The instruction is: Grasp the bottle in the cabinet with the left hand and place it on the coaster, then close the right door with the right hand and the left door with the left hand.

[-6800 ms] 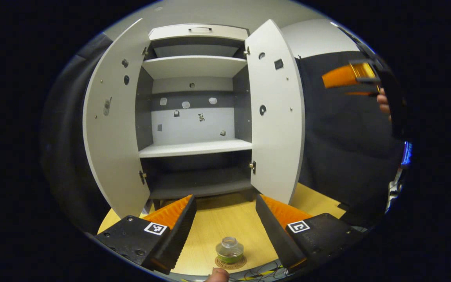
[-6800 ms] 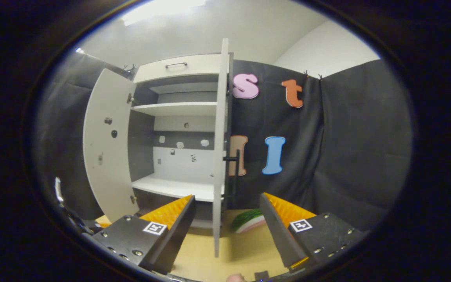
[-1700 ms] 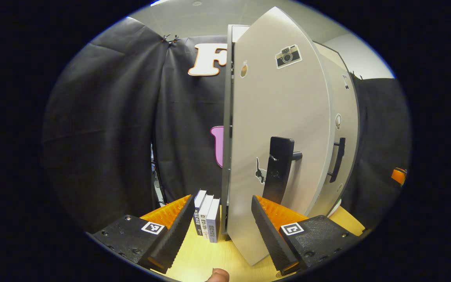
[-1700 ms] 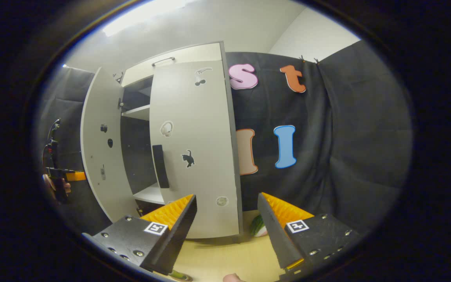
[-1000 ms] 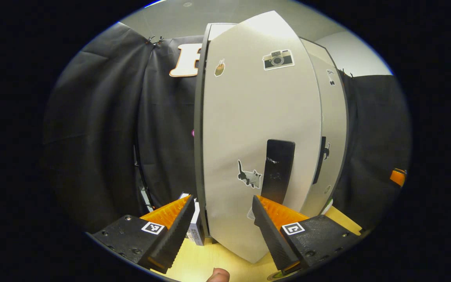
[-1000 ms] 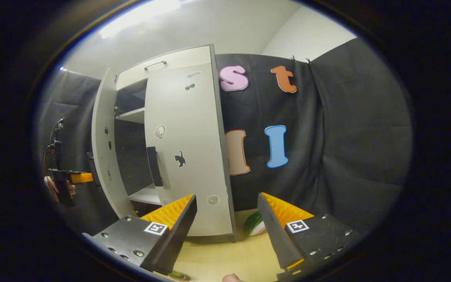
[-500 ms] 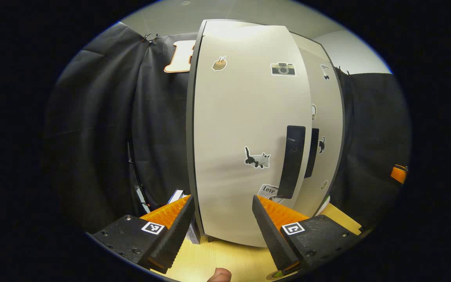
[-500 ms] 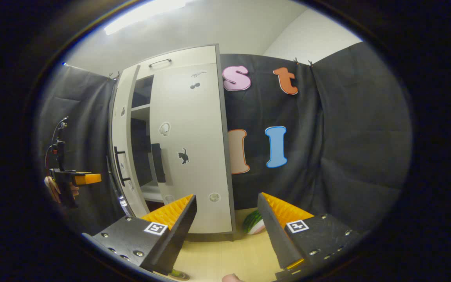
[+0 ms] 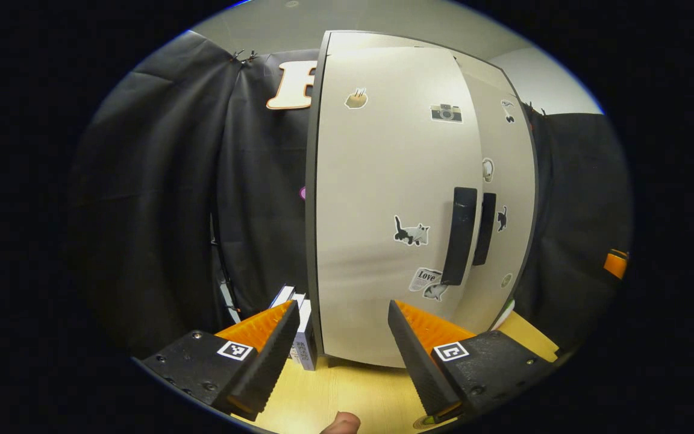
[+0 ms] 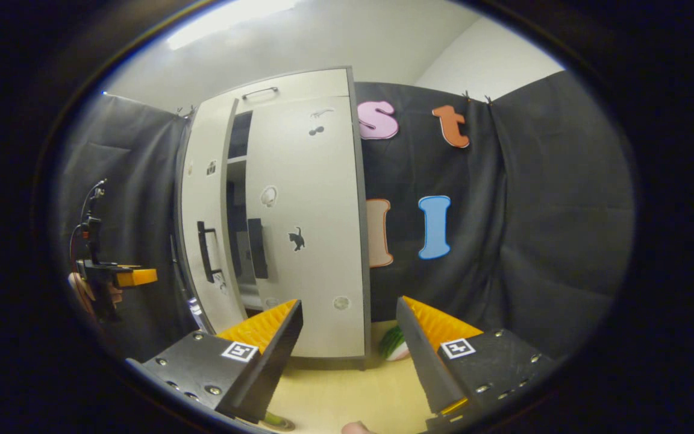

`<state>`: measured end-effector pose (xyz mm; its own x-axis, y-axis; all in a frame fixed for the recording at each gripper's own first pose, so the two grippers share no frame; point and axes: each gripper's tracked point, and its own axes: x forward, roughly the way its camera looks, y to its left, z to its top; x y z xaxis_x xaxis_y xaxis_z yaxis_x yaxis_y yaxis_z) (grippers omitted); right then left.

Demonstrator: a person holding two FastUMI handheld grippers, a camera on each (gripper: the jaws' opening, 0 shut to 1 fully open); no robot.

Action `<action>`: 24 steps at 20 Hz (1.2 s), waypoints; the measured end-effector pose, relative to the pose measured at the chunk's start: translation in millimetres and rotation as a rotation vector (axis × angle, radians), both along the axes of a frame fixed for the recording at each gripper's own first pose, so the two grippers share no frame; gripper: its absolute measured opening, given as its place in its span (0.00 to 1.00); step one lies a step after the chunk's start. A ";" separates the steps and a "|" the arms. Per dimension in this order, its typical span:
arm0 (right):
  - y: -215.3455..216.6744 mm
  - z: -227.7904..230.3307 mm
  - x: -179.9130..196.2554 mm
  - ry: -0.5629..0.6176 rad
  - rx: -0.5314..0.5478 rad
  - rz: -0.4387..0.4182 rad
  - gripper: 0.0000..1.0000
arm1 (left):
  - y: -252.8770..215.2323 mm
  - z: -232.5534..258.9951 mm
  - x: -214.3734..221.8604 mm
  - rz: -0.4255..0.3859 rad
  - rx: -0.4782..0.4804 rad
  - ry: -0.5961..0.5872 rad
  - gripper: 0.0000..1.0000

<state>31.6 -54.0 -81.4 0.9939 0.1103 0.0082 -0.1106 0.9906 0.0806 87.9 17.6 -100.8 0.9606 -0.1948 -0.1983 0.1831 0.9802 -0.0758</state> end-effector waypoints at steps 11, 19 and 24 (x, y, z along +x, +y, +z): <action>53.4 6.7 -2.1 -0.020 -0.025 0.107 0.94 | 8.2 19.6 -34.5 0.087 -0.020 -0.053 0.89; 79.1 7.7 -2.2 -0.015 -0.009 0.152 0.94 | -5.4 20.3 -58.3 0.087 0.001 -0.049 0.93; 88.8 16.8 -8.4 -0.044 0.047 0.163 0.94 | -22.7 20.2 -72.3 0.089 -0.003 -0.055 0.93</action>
<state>23.2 34.8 -64.6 0.9613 0.2688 0.0600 -0.2742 0.9543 0.1185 15.6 -5.1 -80.6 0.9836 -0.1088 -0.1441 0.0994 0.9925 -0.0712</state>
